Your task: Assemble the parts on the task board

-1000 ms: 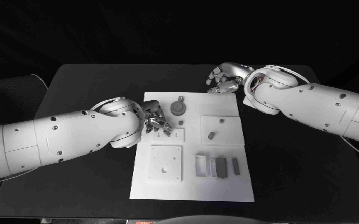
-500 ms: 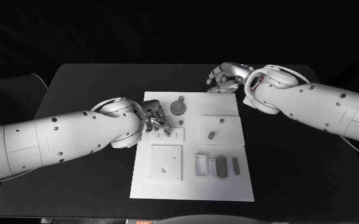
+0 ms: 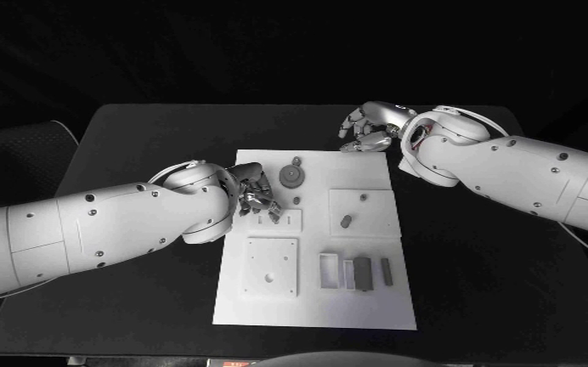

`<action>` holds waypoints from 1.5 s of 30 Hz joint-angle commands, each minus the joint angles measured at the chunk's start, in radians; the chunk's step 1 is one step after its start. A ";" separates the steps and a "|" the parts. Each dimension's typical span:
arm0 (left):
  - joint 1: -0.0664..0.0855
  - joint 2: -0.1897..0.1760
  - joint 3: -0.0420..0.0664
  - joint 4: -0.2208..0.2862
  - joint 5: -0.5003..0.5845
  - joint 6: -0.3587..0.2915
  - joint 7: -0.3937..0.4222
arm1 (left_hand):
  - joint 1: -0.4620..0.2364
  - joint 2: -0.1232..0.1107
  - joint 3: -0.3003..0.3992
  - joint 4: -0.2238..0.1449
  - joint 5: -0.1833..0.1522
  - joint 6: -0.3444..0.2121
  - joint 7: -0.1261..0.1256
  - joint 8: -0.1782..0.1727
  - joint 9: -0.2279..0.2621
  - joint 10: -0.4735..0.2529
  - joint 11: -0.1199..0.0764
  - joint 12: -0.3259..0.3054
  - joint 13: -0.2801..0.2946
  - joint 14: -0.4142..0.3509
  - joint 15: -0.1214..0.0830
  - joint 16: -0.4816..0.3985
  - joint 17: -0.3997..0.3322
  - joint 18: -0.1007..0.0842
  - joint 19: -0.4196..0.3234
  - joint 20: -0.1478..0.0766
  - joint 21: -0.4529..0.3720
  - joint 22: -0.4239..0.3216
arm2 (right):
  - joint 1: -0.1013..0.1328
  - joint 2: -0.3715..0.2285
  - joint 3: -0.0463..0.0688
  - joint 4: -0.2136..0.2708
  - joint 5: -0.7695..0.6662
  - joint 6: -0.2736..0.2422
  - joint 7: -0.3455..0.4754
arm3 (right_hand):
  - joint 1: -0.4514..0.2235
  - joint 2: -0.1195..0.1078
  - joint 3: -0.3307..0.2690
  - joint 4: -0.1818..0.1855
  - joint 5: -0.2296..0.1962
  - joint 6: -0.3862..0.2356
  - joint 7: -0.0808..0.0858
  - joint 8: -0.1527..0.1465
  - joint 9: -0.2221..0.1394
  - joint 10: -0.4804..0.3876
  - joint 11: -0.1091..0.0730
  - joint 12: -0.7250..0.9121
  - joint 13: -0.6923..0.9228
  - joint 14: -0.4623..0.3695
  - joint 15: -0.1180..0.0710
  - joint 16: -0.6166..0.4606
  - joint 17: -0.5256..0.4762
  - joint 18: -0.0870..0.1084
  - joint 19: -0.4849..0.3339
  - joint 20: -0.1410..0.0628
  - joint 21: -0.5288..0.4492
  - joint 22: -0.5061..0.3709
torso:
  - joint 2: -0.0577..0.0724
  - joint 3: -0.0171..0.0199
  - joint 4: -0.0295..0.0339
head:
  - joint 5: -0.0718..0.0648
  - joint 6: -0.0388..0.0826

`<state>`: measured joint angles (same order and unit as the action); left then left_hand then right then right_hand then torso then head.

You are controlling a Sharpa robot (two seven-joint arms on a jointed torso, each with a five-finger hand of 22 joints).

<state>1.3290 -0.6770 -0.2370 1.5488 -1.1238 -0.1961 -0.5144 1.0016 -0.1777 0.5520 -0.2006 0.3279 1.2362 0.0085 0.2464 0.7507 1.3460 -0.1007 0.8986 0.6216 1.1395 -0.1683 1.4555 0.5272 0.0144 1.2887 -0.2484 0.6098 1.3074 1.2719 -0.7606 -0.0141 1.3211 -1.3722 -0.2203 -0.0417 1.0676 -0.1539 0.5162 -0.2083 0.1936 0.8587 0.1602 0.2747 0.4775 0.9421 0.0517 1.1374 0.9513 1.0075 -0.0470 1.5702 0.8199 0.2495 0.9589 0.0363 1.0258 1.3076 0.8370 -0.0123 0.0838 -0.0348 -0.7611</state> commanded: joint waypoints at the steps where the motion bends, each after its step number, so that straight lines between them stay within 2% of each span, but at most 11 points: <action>1: -0.002 -0.001 0.000 0.004 -0.011 -0.030 0.021 | 0.028 0.017 0.049 -0.043 0.001 0.027 -0.014 0.051 0.041 0.018 -0.013 0.008 0.002 0.035 -0.043 0.006 0.002 0.012 0.032 -0.031 0.006 0.023 | -0.001 0.000 0.000 0.002 -0.003 0.010 0.007 | -0.013 -0.001 0.002 0.007 0.005 -0.001 0.006 -0.005 -0.002 -0.005 0.004 0.007 -0.001 0.005 -0.001 -0.002 0.001 0.012 0.006 -0.003 -0.007 0.012 | 0.000 -0.0006 0.0002 | 0.001 0.001; 7: -0.007 -0.010 0.000 0.010 0.001 -0.049 0.028 | 0.027 0.014 0.047 -0.041 0.001 0.033 -0.016 0.054 0.043 0.022 -0.015 0.012 0.006 0.039 -0.045 0.010 0.006 0.013 0.036 -0.031 0.011 0.023 | -0.001 -0.001 0.000 0.002 -0.003 0.009 0.007 | -0.013 -0.001 0.002 0.007 0.005 -0.001 0.006 -0.005 -0.002 -0.005 0.004 0.007 -0.002 0.005 -0.001 -0.002 0.001 0.012 0.006 -0.004 -0.007 0.012 | 0.000 -0.0007 -0.0001 | 0.002 0.003; 13: -0.010 -0.020 0.000 0.018 0.033 -0.103 0.037 | 0.034 0.014 0.052 -0.042 0.030 0.041 -0.020 0.059 0.044 0.028 -0.019 0.017 0.011 0.044 -0.050 0.015 0.011 0.014 0.042 -0.030 0.020 0.023 | -0.001 -0.002 0.000 0.002 -0.003 0.009 0.007 | -0.013 -0.001 0.002 0.008 0.005 -0.001 0.006 -0.005 -0.002 -0.005 0.004 0.007 -0.002 0.005 -0.001 -0.002 0.001 0.012 0.006 -0.004 -0.007 0.012 | 0.000 -0.0009 0.0002 | 0.003 0.002; 18: -0.013 -0.035 0.000 0.030 0.083 -0.136 0.043 | 0.036 0.014 0.054 -0.043 0.038 0.043 -0.022 0.060 0.045 0.030 -0.020 0.018 0.012 0.046 -0.051 0.016 0.013 0.014 0.044 -0.030 0.023 0.023 | -0.001 -0.005 0.000 0.003 -0.002 0.009 0.007 | -0.013 -0.001 0.002 0.008 0.005 -0.001 0.006 -0.005 -0.002 -0.005 0.004 0.007 -0.002 0.005 -0.001 -0.002 0.001 0.012 0.006 -0.004 -0.007 0.012 | 0.000 -0.0005 0.0002 | 0.002 0.004; 27: -0.017 -0.047 0.000 0.035 0.100 -0.140 0.043 | 0.024 0.014 0.049 -0.035 0.034 0.044 -0.022 0.061 0.045 0.030 -0.020 0.018 0.014 0.047 -0.052 0.015 0.014 0.014 0.045 -0.028 0.025 0.022 | -0.001 -0.007 0.000 0.004 -0.002 0.009 0.006 | -0.014 -0.001 0.002 0.008 0.005 -0.001 0.006 -0.005 -0.002 -0.005 0.004 0.007 -0.002 0.005 -0.001 -0.002 0.001 0.012 0.006 -0.004 -0.007 0.012 | -0.001 -0.0006 0.0011 | 0.001 0.002; 40: -0.018 -0.032 0.000 0.028 0.091 -0.146 0.023 | 0.015 0.021 0.042 -0.029 0.029 0.046 -0.023 0.064 0.045 0.032 -0.022 0.019 0.016 0.048 -0.053 0.016 0.017 0.015 0.046 -0.028 0.028 0.022 | -0.001 -0.008 0.000 0.005 -0.002 0.009 0.006 | -0.014 -0.001 0.002 0.009 0.005 -0.001 0.006 -0.005 -0.003 -0.005 0.004 0.007 -0.002 0.005 -0.001 -0.002 0.001 0.012 0.006 -0.004 -0.007 0.012 | 0.000 -0.0005 0.0000 | 0.004 -0.005; 45: -0.024 -0.023 0.000 0.023 0.091 -0.143 0.016 | 0.013 0.021 0.040 -0.029 0.023 0.046 -0.023 0.064 0.045 0.032 -0.022 0.019 0.017 0.049 -0.053 0.016 0.018 0.015 0.045 -0.028 0.029 0.022 | -0.001 -0.008 0.000 0.006 -0.002 0.010 0.006 | -0.013 -0.001 0.002 0.009 0.005 -0.001 0.006 -0.005 -0.003 -0.005 0.004 0.008 -0.003 0.005 -0.001 -0.002 0.001 0.012 0.006 -0.004 -0.007 0.012 | 0.000 0.0000 -0.0002 | 0.003 -0.010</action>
<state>1.3077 -0.7028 -0.2374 1.5713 -1.0380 -0.3308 -0.4934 1.0034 -0.1795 0.5547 -0.1979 0.3549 1.2402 0.0053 0.2471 0.7507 1.3512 -0.1024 0.9130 0.6372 1.1443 -0.1706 1.4678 0.5443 0.0144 1.2981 -0.2502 0.6348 1.3079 1.2719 -0.7687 -0.0141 1.3250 -1.3719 -0.2203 -0.0414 1.0636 -0.1579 0.5190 -0.2055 0.1936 0.8575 0.1570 0.2748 0.4759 0.9422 0.0516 1.1415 0.9496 1.0077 -0.0472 1.5702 0.8199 0.2500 0.9610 0.0342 1.0221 1.3076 0.8363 -0.0128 0.0840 -0.0305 -0.7687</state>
